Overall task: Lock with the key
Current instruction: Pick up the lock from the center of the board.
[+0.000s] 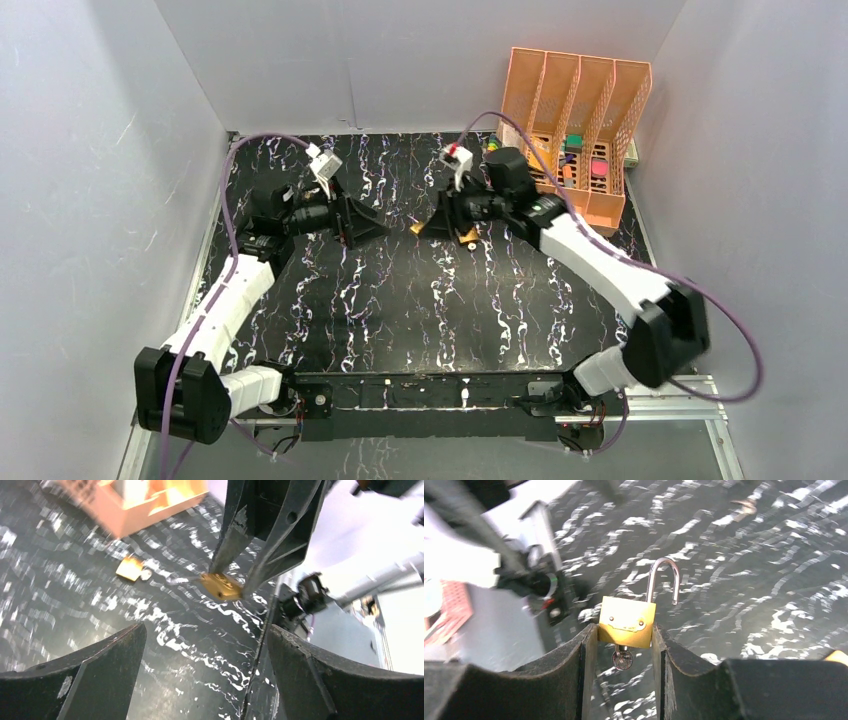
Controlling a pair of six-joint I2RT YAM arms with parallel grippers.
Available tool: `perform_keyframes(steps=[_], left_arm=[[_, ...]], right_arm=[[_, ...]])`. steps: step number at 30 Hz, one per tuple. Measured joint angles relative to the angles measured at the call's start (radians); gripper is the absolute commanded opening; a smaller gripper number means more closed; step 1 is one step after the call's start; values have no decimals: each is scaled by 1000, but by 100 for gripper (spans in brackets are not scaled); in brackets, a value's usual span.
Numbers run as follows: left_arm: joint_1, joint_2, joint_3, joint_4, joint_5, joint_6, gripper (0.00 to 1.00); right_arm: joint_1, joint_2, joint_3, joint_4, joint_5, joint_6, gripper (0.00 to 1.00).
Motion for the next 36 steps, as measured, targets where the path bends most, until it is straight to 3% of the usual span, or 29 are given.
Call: perform_keyframes(steps=[6,12,15,19,23,32,34,35,36], left_arm=[[0,-80,-24,259,254,8,88],[-1,-115,-43,371,406,66,87],[-2,-86,-42,452,466,35,82],[-13,-42,-31,504,513,3,69],[-29,-8,-12,526,533,-14,67],[-115,35,11,539,529,-30,51],[-127,40,20,541,526,-33,39],[-131,40,23,541,526,-35,24],[-134,41,26,542,526,-39,0]], right_arm=[[-2,-225,-10,-84,-229,21,17],[-9,-194,36,-171,-388,14,18],[-11,-165,53,-199,-451,14,18],[-11,-151,85,-217,-505,15,19],[-11,-145,119,-214,-545,16,19],[-11,-122,124,-180,-573,38,21],[-11,-117,124,-173,-575,42,21],[-11,-116,124,-167,-577,43,21],[-11,-115,124,-163,-578,45,21]])
